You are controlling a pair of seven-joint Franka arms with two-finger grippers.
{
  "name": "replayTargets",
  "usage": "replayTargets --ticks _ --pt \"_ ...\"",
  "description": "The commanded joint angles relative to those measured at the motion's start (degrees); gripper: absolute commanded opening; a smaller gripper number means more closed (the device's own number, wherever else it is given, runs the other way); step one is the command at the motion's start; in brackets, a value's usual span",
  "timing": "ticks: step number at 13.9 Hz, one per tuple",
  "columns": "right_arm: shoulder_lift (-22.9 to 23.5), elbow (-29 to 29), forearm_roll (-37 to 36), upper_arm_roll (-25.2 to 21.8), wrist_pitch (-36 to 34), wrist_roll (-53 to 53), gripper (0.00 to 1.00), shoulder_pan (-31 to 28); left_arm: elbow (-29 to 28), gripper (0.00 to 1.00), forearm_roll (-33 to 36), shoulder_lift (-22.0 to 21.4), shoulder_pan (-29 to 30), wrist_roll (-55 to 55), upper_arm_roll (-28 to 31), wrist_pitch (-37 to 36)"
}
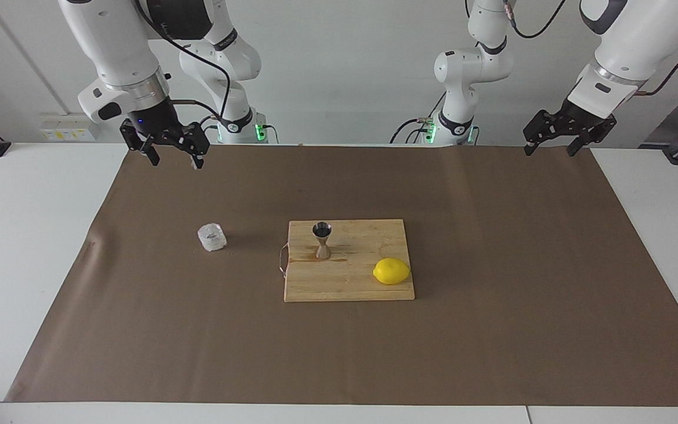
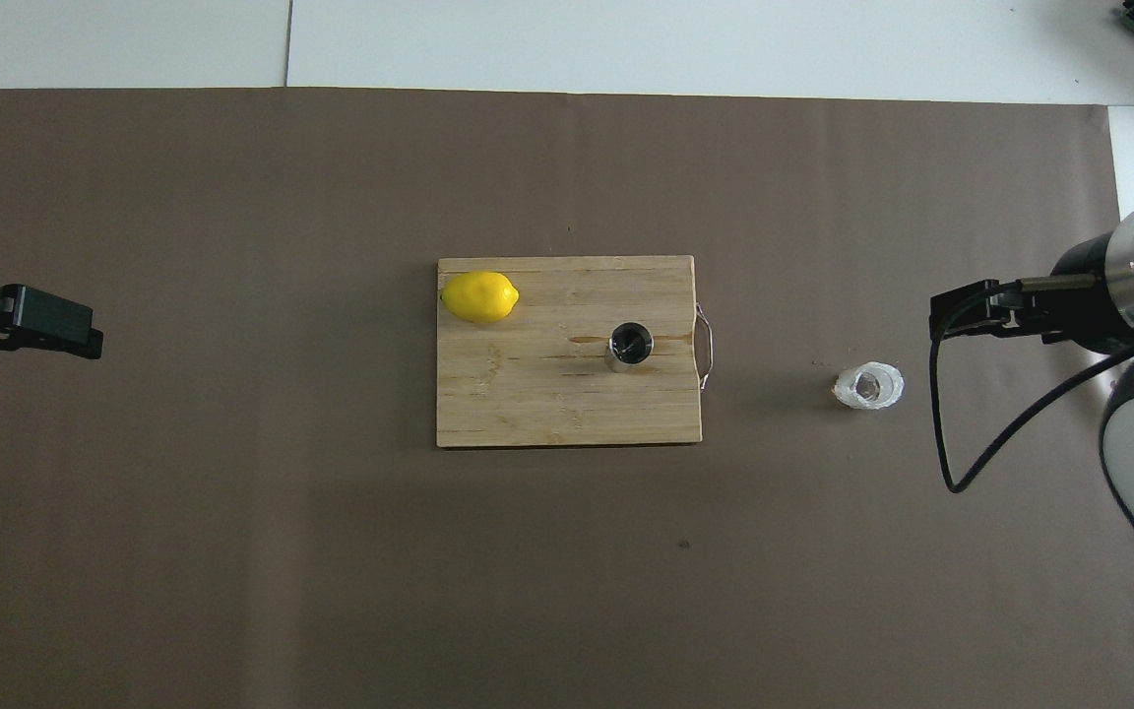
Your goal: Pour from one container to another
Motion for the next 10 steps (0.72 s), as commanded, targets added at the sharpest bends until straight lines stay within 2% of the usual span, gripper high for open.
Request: replayTargets --ticks 1,2,10 --pt "0.39 2.87 -1.01 -3.65 -2.74 1.27 1.0 3.66 -1.18 1.0 -0.51 -1.21 -0.09 -0.43 0.35 -0.32" --pt "0.39 3.05 -1.01 -4.97 -3.44 1.18 1.0 4.37 -1.18 1.0 -0.51 -1.21 -0.09 -0.51 0.35 -0.32" --pt "0.39 2.53 -1.01 -4.89 -3.88 0.66 1.0 4.11 -1.18 1.0 -0.51 -1.21 -0.09 -0.43 0.35 -0.32"
